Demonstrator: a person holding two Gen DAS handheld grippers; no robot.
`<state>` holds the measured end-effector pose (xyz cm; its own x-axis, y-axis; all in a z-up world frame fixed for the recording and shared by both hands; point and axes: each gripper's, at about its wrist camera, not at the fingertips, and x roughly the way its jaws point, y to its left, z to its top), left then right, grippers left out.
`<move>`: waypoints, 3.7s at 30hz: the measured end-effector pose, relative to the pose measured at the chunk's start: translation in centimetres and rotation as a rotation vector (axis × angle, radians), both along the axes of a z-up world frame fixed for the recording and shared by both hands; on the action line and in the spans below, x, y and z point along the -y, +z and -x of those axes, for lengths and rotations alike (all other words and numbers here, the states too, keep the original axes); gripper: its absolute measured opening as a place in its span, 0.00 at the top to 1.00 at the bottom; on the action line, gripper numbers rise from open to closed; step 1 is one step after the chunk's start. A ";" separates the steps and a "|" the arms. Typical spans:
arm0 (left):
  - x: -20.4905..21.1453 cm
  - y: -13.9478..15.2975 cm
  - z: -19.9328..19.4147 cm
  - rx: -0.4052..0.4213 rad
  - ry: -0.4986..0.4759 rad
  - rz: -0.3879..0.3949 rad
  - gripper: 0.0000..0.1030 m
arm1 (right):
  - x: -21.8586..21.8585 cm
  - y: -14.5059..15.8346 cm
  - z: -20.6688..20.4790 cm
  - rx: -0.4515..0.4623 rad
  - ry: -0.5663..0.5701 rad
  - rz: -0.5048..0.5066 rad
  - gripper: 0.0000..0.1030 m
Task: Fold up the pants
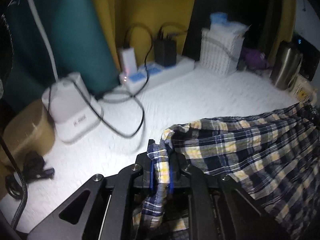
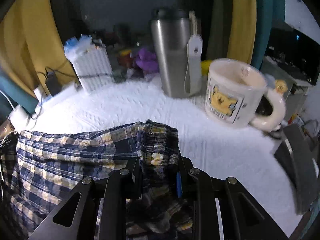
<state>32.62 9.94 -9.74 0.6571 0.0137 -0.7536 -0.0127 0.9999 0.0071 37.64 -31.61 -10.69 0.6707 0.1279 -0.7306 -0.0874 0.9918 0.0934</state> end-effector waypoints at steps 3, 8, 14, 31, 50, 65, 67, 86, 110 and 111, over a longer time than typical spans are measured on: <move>-0.7 -1.2 0.0 -0.032 0.054 -0.011 0.71 | -0.2 -1.0 -0.9 -0.036 -0.014 0.029 0.76; -2.5 -1.3 0.9 -0.037 0.137 -0.008 0.58 | 0.0 -2.1 -2.0 -0.072 -0.046 0.056 0.58; -3.3 -1.0 3.5 -0.038 0.167 0.014 0.51 | 0.1 -1.2 -1.4 -0.043 -0.051 0.061 0.27; -1.4 0.7 11.7 -0.013 0.101 0.062 0.35 | 2.7 3.7 8.1 0.054 -0.037 0.077 0.27; -1.0 -2.3 15.7 -0.054 0.139 0.042 0.51 | 4.7 -1.1 12.7 -0.020 -0.059 0.185 0.27; 2.2 1.1 22.9 0.077 0.044 0.123 0.32 | 0.8 2.9 20.4 0.109 0.096 0.181 0.16; 2.6 0.7 24.0 0.077 0.026 0.130 0.28 | 0.2 2.6 21.7 0.109 0.118 0.181 0.16; 4.8 -1.6 28.5 0.039 -0.049 0.095 0.19 | -7.8 -1.5 29.0 0.065 0.417 0.330 0.02; 8.2 -0.3 26.6 0.038 -0.170 0.034 0.10 | -8.4 1.0 22.0 0.064 0.387 0.305 0.00; 8.4 -0.3 26.6 0.038 -0.176 0.017 0.09 | -8.4 1.0 21.7 0.059 0.382 0.295 0.00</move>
